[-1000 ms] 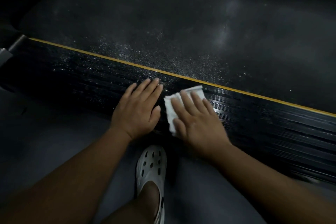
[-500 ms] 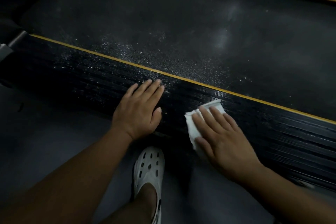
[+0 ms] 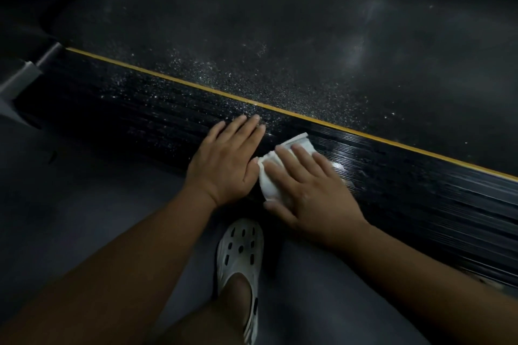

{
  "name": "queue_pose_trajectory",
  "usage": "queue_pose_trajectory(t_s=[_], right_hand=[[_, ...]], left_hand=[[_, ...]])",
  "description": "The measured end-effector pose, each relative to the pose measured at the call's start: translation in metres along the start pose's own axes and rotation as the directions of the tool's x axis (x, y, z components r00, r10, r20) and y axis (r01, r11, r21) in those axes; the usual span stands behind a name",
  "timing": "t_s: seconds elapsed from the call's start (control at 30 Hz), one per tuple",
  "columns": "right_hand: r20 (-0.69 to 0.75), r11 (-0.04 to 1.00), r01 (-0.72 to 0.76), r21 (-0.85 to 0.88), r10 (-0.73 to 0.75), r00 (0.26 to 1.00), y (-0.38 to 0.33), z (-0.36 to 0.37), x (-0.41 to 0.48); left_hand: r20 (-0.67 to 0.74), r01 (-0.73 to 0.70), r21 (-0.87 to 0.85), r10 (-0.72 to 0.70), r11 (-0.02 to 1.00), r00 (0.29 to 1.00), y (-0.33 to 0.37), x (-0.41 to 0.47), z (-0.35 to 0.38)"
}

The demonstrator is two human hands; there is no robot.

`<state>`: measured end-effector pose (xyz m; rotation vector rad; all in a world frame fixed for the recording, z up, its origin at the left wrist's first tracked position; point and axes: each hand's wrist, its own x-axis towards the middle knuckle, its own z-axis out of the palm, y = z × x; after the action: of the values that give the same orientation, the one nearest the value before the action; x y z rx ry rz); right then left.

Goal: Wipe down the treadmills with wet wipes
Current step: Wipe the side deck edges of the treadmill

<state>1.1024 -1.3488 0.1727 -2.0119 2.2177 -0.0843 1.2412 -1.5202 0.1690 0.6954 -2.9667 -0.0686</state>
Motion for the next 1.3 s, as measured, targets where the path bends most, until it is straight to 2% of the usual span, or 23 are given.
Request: queue_pose_trajectory(t_s=[0.13,0.37,0.5,0.57,0.73,0.83,0.9,1.03,1.07,1.13,1.2,1.3], right_hand=[[0.021,0.997,0.071,-0.007,-0.07,0.997,0.026,0.001,-0.023],[-0.005,0.999,0.041,0.017,-0.041,0.999,0.008,0.0,0.0],[0.033,0.997,0.078,-0.011,-0.077,0.996,0.038,-0.001,-0.025],[0.019,0.997,0.069,-0.028,-0.068,0.997,0.041,-0.002,-0.028],[0.012,1.0,-0.023,0.006,0.023,1.0,-0.003,0.004,0.006],[0.015,1.0,-0.001,-0.027,0.001,1.0,0.01,0.004,-0.027],[-0.018,0.998,-0.056,-0.021,0.056,0.998,0.029,-0.001,-0.041],[-0.031,0.921,-0.378,0.091,0.382,0.924,0.02,-0.007,0.016],[-0.001,0.918,-0.385,0.092,0.387,0.922,0.007,-0.007,0.03],[0.014,0.95,-0.296,0.098,0.297,0.955,-0.01,-0.003,0.037],[-0.006,0.962,-0.258,0.093,0.259,0.966,-0.001,-0.001,0.017],[0.007,0.888,-0.44,0.132,0.443,0.896,0.021,-0.008,0.002]], left_hand=[[0.001,0.004,-0.008,-0.004,1.0,1.0,0.0,0.0,0.0],[0.014,0.007,0.002,-0.007,1.0,1.0,0.001,0.001,-0.001],[0.018,0.011,0.0,-0.011,1.0,1.0,0.0,0.0,0.001],[0.023,0.015,0.004,-0.015,1.0,1.0,0.0,0.0,0.0],[0.023,0.011,-0.001,-0.011,1.0,1.0,0.001,0.001,-0.002],[0.013,0.012,-0.003,-0.012,1.0,1.0,0.0,0.0,0.0],[0.006,0.018,-0.008,-0.018,1.0,1.0,0.0,0.0,0.002],[0.006,0.013,-0.002,-0.013,1.0,1.0,-0.001,0.001,0.001],[0.006,0.012,-0.003,-0.011,1.0,1.0,0.0,0.001,0.001],[0.006,0.008,-0.002,-0.008,1.0,1.0,-0.001,0.002,0.001],[0.003,0.004,-0.003,-0.004,1.0,1.0,0.0,0.002,0.002],[-0.007,0.01,0.0,-0.01,1.0,1.0,-0.001,0.0,0.003]])
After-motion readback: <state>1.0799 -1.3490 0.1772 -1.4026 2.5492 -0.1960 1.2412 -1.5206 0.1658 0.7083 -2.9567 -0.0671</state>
